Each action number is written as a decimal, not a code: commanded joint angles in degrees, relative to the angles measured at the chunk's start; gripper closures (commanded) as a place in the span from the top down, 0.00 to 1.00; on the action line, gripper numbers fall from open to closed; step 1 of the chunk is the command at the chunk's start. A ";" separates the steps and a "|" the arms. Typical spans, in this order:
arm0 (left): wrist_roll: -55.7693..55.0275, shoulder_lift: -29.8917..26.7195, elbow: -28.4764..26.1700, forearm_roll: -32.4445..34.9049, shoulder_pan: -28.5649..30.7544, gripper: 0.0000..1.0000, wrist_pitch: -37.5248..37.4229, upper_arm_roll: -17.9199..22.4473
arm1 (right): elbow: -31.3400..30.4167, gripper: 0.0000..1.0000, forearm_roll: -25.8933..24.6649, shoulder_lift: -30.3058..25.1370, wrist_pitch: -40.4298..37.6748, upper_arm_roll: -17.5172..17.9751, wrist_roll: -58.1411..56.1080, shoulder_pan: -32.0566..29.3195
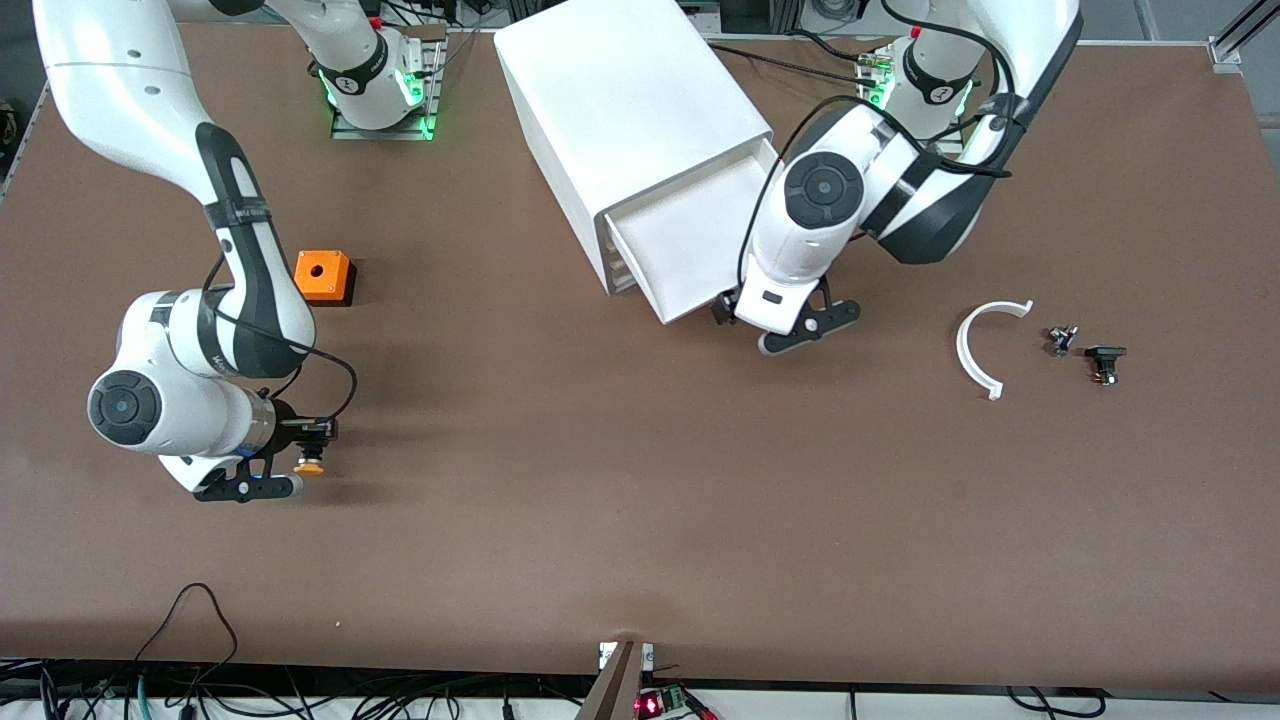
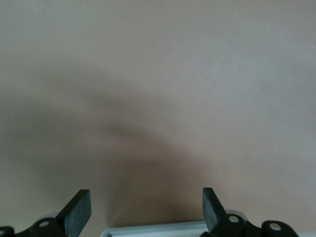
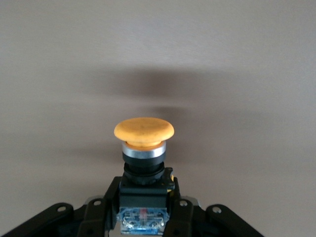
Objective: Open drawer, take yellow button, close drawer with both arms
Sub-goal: 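Push the drawer closed with the left gripper while the right gripper carries button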
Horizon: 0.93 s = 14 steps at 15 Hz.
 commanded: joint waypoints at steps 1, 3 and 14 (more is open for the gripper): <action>-3.08 -2.40 -3.37 -0.95 0.61 0.99 0.90 -2.67 | -4.14 0.00 -0.11 0.33 5.80 0.94 -2.04 -1.70; -4.58 -2.40 -4.17 -0.95 0.61 0.99 0.90 -3.91 | -5.37 0.00 0.16 0.95 8.27 1.03 -2.04 -1.88; -5.03 -2.93 -7.07 -1.12 1.67 0.99 0.46 -11.11 | -5.29 1.00 0.33 0.00 9.51 0.94 -1.33 -2.14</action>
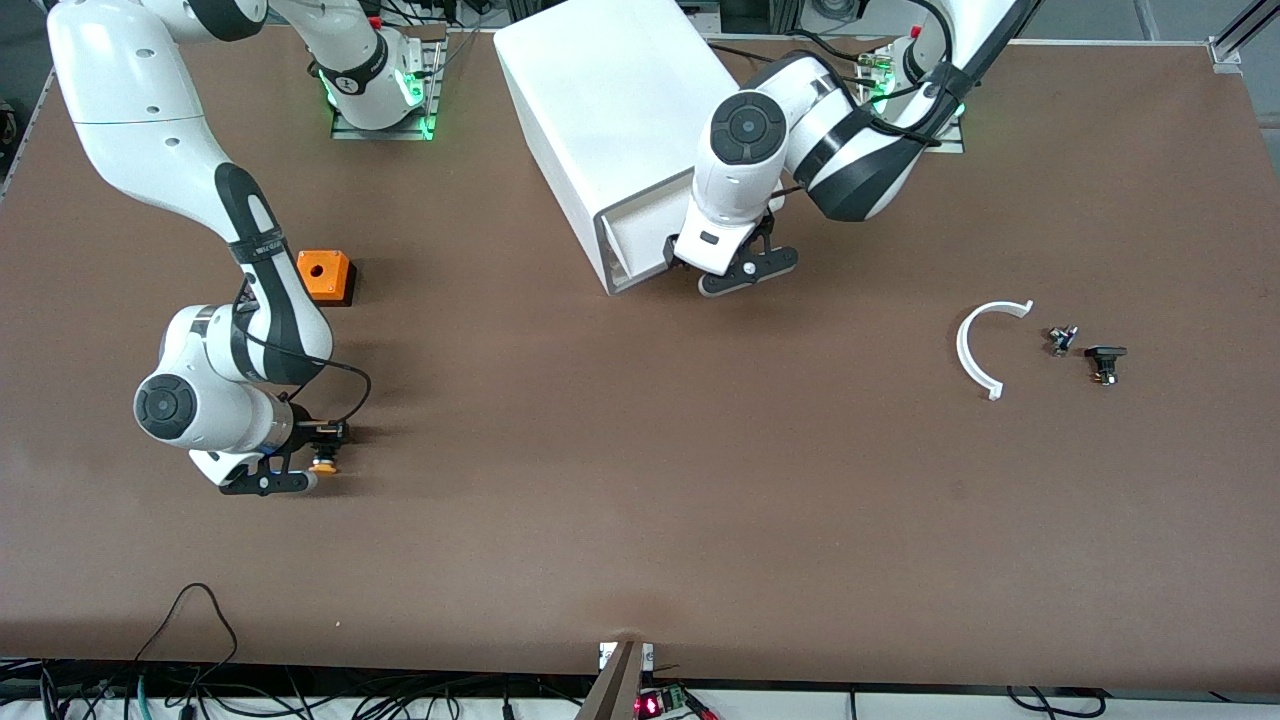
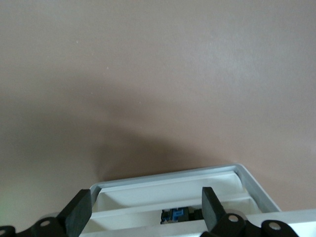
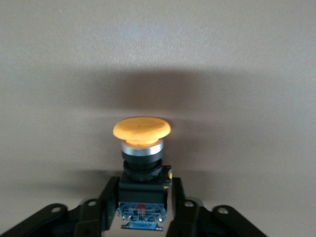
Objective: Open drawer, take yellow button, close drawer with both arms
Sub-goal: 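Push the drawer closed with the left gripper while the right gripper carries button, then set the orange button on the table and open the right gripper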
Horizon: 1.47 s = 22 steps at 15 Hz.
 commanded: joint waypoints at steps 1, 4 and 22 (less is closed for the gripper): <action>-0.42 -1.90 -2.79 -1.22 1.26 0.99 0.36 -2.77 | -0.56 1.00 0.32 -4.70 -1.40 0.67 -0.07 -0.82; -1.57 -1.90 -3.58 -1.83 1.34 0.99 0.36 -4.61 | -0.56 1.00 -0.03 -10.59 -5.61 0.76 0.19 -0.47; -1.30 -1.20 -4.02 -9.39 0.55 0.99 0.18 -5.94 | 4.80 1.00 -0.39 -36.27 -36.65 8.41 10.83 -4.43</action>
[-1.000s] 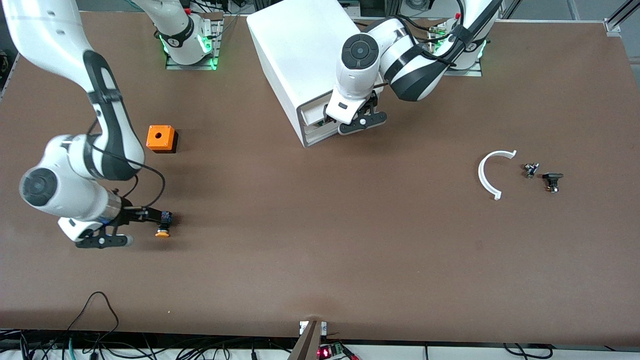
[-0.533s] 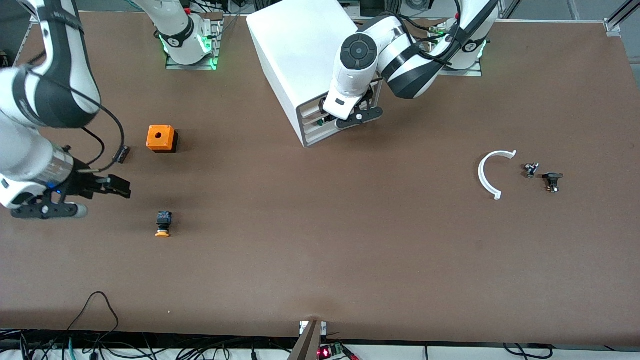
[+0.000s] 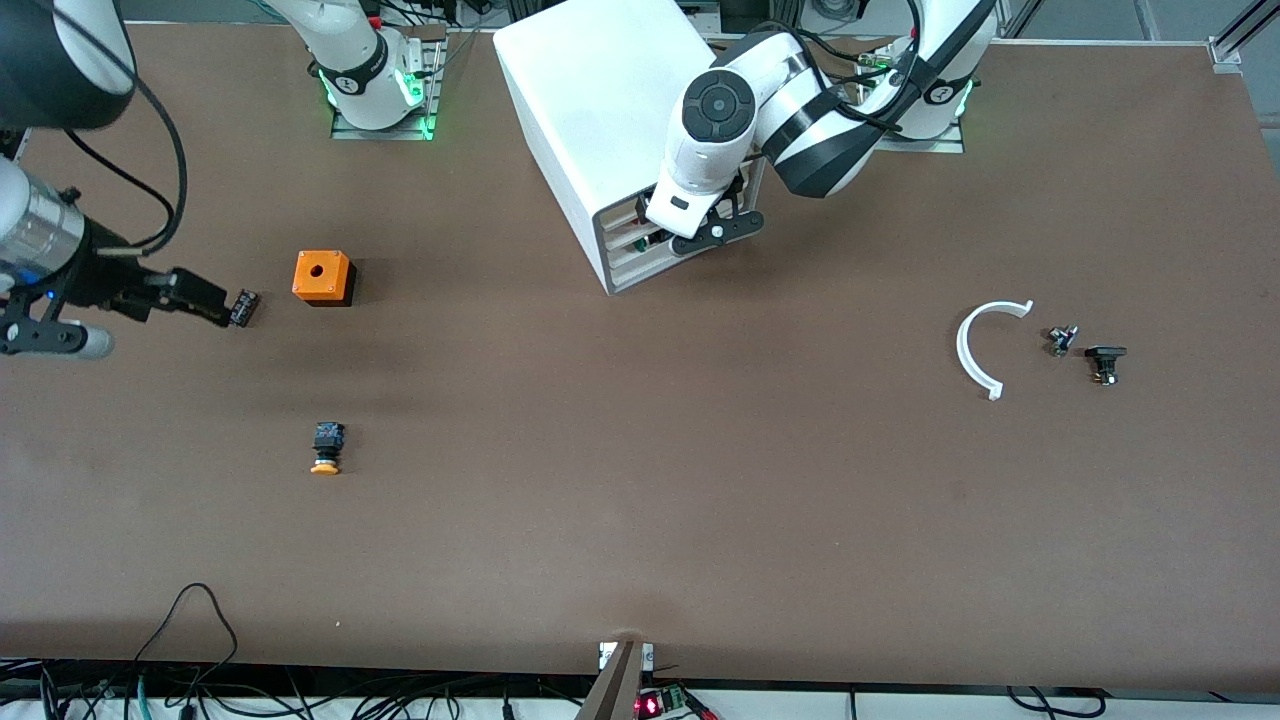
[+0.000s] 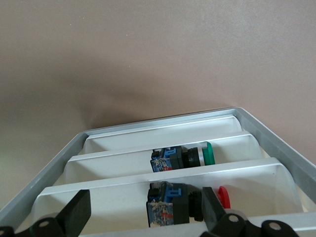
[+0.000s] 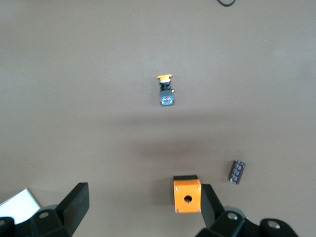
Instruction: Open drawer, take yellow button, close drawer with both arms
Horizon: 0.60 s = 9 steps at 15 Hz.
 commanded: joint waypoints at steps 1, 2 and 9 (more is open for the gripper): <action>0.35 -1.11 -1.33 -2.37 0.15 0.99 0.10 -1.17 | 0.63 1.00 -0.30 -1.51 -1.91 1.60 0.42 -0.80; 0.62 -1.11 -1.33 -2.37 0.32 0.99 0.09 -1.17 | 0.72 1.00 -0.39 -1.51 -2.69 0.90 0.33 -0.18; 9.73 -1.81 1.91 -1.49 7.86 0.99 -3.31 -1.17 | -1.74 1.00 -0.21 -7.84 -6.93 -3.57 0.95 2.01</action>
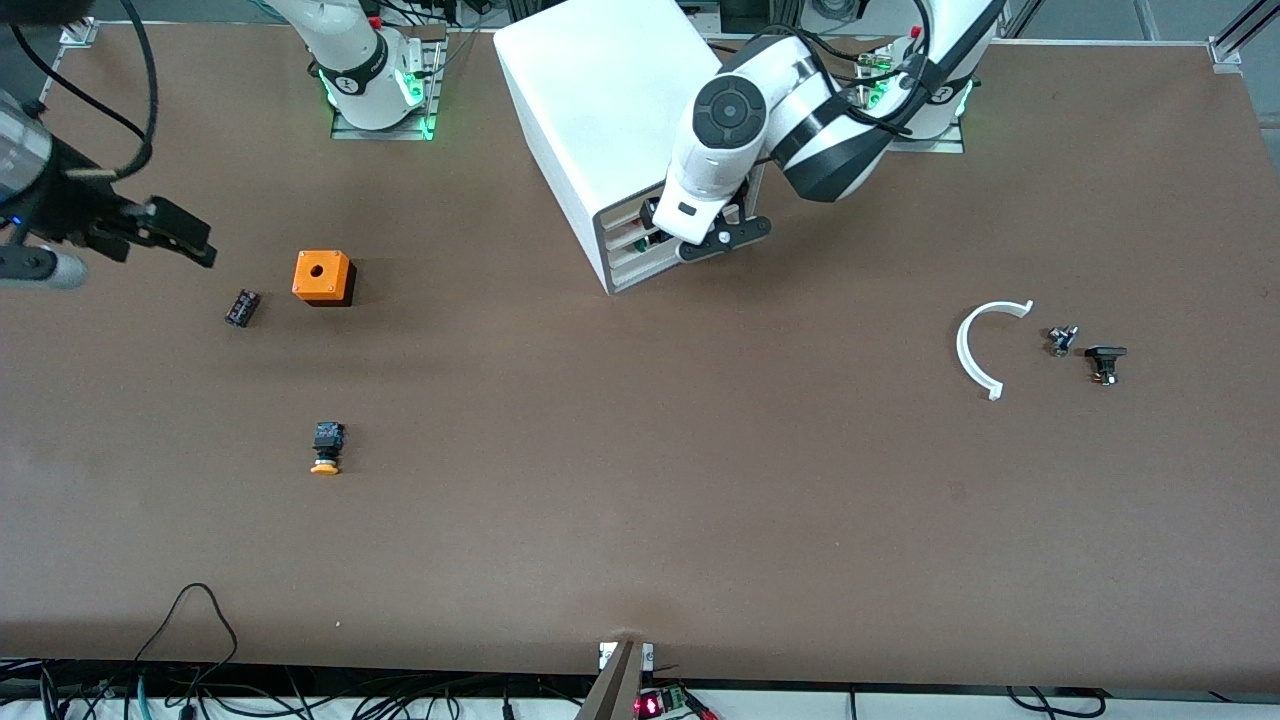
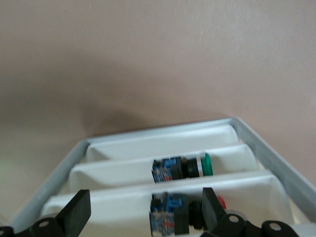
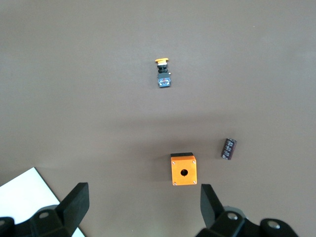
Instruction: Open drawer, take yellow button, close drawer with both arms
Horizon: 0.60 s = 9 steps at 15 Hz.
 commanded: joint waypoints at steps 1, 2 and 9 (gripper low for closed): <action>8.94 -1.52 2.45 -1.23 5.85 0.99 -4.75 -0.77 | -2.45 1.00 -0.21 -2.41 0.27 -3.10 0.44 1.89; 11.32 -1.52 3.77 -0.80 6.74 0.99 -6.51 -0.59 | -2.46 1.00 -0.21 -2.59 0.28 -3.10 0.44 1.80; 27.91 -1.52 12.82 7.98 14.55 0.99 -18.11 -0.33 | 2.02 1.00 0.15 0.84 1.50 -2.93 0.26 1.98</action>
